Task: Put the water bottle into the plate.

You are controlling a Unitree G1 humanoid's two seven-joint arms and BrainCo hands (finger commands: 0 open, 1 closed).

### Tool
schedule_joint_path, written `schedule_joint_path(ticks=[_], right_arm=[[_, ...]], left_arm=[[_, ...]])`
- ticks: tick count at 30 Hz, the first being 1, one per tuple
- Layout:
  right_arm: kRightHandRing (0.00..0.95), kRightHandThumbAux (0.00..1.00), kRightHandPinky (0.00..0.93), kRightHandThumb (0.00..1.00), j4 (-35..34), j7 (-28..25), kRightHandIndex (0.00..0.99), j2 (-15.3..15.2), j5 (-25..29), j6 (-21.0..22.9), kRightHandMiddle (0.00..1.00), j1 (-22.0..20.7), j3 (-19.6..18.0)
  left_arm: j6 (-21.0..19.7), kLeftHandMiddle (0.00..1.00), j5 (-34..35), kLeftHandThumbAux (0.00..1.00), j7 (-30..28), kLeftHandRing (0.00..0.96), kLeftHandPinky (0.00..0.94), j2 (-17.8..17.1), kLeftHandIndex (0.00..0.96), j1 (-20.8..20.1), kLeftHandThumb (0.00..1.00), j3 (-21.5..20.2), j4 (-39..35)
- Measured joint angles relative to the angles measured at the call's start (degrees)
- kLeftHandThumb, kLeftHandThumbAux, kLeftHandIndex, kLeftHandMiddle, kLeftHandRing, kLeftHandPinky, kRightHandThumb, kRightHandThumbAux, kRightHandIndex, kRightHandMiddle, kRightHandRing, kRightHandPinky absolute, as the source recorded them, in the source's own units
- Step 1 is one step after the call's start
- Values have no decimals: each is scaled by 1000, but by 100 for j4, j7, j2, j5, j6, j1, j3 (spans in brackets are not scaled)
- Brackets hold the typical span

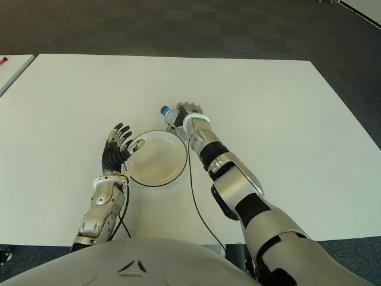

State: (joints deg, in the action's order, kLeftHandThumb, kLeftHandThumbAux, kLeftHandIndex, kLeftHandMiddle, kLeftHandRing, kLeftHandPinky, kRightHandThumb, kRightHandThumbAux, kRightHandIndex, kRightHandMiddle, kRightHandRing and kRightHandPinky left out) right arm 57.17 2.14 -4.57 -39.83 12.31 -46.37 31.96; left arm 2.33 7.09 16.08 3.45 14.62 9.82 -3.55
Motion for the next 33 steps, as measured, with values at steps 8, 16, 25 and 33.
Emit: schedule_joint_path(ticks=[8,16,25,33], right_arm=[[859,706,873,731,-72,89,431,-8,61,-92,822,78,-98],[837,707,837,732,-749,2,432,-149,103,-50,803,340,-196],[753,682,750,830,-2040,-397,400,-435,209,167,608,616,-464],[758,678,778,848,-2926,-634,394,-610,204,357,581,914,-621]], left_arm=[[0,164,1,928,0,157,180,0,123,0,0,0,0],[1,157,1,925,0,150,178,0,113,0,0,-4,3],[8,157,0,916,0,151,180,0,109,-4,0,-9,46],[51,168,0,913,0,162,191,0,116,-17,0,-22,158]])
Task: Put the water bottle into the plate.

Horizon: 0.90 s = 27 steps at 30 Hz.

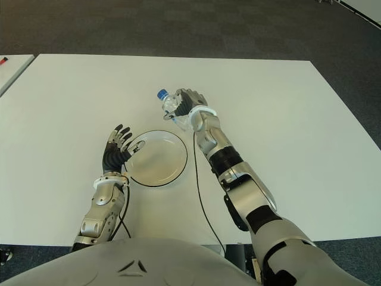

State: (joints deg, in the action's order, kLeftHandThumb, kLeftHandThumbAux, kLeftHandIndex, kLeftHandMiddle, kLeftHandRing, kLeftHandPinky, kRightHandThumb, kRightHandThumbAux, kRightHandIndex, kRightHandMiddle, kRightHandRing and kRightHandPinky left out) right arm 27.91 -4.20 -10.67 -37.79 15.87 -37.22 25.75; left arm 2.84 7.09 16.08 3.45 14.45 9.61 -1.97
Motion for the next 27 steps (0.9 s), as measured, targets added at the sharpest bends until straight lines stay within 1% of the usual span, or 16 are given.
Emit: schedule_joint_path(ticks=[4,7,10,20,27], right_arm=[[770,678,788,850,-424,-141,395,-44,9,78,585,167,-34],[780,673,803,853,-681,-219,427,-57,30,140,522,258,-116],[789,671,815,855,-921,-300,437,-63,96,201,501,315,-215],[806,671,840,856,-1585,-406,442,-87,209,291,491,470,-431],[805,671,835,857,-1912,-438,442,-106,227,293,491,608,-480]], left_arm=[[55,169,1,913,0,163,188,0,118,-10,0,-13,41],[83,167,1,914,0,160,185,0,116,-22,0,-15,68],[140,163,2,912,0,157,180,1,113,-29,0,-24,113],[196,152,-3,896,0,147,174,2,109,-67,0,-35,244],[263,151,-7,891,-1,147,180,5,114,-136,0,-50,292]])
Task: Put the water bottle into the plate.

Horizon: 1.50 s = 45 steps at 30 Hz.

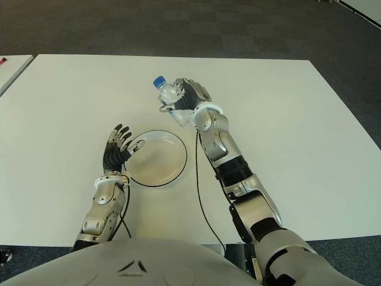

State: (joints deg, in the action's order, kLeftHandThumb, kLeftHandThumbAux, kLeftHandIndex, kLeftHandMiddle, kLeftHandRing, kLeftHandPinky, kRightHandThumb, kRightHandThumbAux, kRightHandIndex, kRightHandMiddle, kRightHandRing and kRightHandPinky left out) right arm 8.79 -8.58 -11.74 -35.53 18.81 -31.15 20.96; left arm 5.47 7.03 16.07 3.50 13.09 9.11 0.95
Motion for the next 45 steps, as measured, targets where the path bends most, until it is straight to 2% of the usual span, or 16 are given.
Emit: schedule_joint_path(ticks=[4,12,16,20,21,25,31,39,45], right_arm=[[779,684,802,847,-340,-42,384,-33,0,13,538,144,-37],[746,690,784,841,-1382,-168,363,-57,-33,89,522,704,-64],[741,691,786,841,-1902,-244,362,-95,-118,116,518,1123,3],[725,690,752,841,-2395,-329,364,-148,-237,114,517,1659,171],[672,683,743,878,-2457,-340,358,-148,-259,114,504,1791,230],[597,672,741,931,-2590,-355,355,-132,-329,111,483,2176,419],[579,667,769,946,-2777,-357,364,-33,-234,13,476,2665,602],[579,666,761,948,-2742,-412,358,-21,146,-315,488,2798,538],[578,666,760,948,-2692,-483,356,-70,257,-388,491,2843,508]], left_arm=[[11,155,0,893,0,150,181,2,123,-35,0,-6,31],[20,155,0,890,-1,150,179,7,124,-62,0,-59,85],[21,158,0,902,-1,151,181,10,122,-73,0,-78,119],[23,160,2,910,-1,152,179,15,122,-74,0,-133,157],[27,160,3,912,-1,152,178,15,122,-75,0,-137,164],[33,159,5,918,-9,149,170,16,121,-91,0,-140,200],[47,152,7,918,-11,143,161,20,115,-112,0,-162,257],[77,150,6,908,-11,140,159,21,113,-124,0,-168,357],[106,151,6,907,-11,141,164,22,114,-131,0,-176,382]])
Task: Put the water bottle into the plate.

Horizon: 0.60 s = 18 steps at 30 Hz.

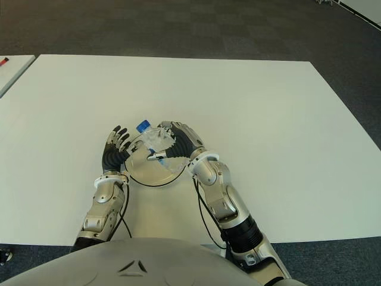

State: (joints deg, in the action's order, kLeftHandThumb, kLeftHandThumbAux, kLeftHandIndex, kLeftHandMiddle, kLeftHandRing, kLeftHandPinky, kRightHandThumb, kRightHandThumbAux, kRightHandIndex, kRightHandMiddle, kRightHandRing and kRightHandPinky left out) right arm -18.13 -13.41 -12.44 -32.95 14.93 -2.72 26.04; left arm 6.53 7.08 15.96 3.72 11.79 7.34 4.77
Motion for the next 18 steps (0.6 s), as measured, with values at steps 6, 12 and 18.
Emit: schedule_joint_path(ticks=[6,12,18], right_arm=[[576,667,752,948,28,-47,355,-9,71,-53,492,40,1],[580,667,761,947,83,-67,353,-13,163,-134,491,73,0],[581,668,756,947,151,-68,352,-21,175,-213,490,101,-8]], left_arm=[[15,152,0,907,0,142,166,0,112,-22,0,1,24],[48,150,-2,906,0,141,166,0,107,-24,0,3,39],[57,150,-25,911,0,141,169,0,105,-25,0,5,49]])
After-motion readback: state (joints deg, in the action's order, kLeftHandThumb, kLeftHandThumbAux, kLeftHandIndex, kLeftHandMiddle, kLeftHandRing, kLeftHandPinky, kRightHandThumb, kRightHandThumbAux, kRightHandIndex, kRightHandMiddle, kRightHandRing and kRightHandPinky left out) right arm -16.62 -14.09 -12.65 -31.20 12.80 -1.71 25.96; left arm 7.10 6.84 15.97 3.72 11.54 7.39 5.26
